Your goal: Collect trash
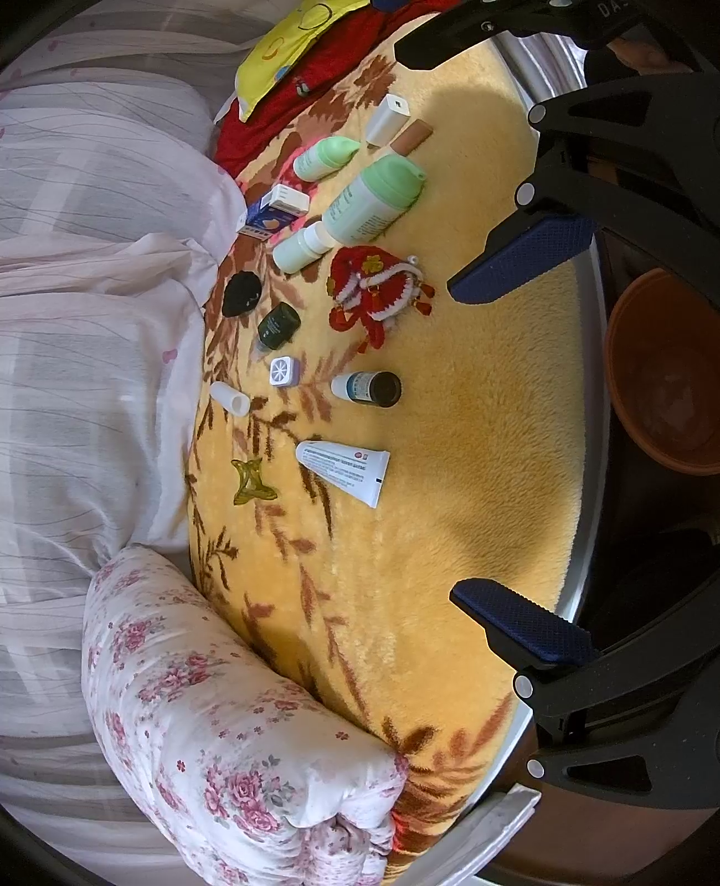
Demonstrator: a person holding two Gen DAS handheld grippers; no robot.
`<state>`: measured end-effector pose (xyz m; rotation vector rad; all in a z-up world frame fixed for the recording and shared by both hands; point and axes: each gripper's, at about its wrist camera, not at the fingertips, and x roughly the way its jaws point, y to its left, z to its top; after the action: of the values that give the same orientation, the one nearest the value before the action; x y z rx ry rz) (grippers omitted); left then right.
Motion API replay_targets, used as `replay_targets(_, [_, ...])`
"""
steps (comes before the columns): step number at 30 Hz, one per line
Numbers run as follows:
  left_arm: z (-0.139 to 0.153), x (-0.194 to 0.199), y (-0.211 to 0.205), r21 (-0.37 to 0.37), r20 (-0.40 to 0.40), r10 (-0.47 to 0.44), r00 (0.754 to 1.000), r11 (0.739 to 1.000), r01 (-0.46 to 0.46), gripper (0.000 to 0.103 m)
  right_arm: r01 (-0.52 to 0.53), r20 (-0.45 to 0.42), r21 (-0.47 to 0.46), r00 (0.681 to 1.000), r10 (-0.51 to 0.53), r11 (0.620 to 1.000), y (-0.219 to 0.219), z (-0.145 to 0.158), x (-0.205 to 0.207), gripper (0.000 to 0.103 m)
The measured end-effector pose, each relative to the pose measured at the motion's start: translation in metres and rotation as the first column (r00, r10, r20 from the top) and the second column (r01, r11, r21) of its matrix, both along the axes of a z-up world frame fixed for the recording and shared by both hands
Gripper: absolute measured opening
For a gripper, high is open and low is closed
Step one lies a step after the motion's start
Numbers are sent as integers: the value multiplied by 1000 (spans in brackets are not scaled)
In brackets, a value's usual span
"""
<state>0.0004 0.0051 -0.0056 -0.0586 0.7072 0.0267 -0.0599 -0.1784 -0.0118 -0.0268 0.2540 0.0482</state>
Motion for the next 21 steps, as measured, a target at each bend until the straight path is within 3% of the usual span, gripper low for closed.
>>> replay_targets(21, [0,0,0,2,-2,0,1000,1000,0,97,-1,-5,1,1000,1,1000,0,0,1,98])
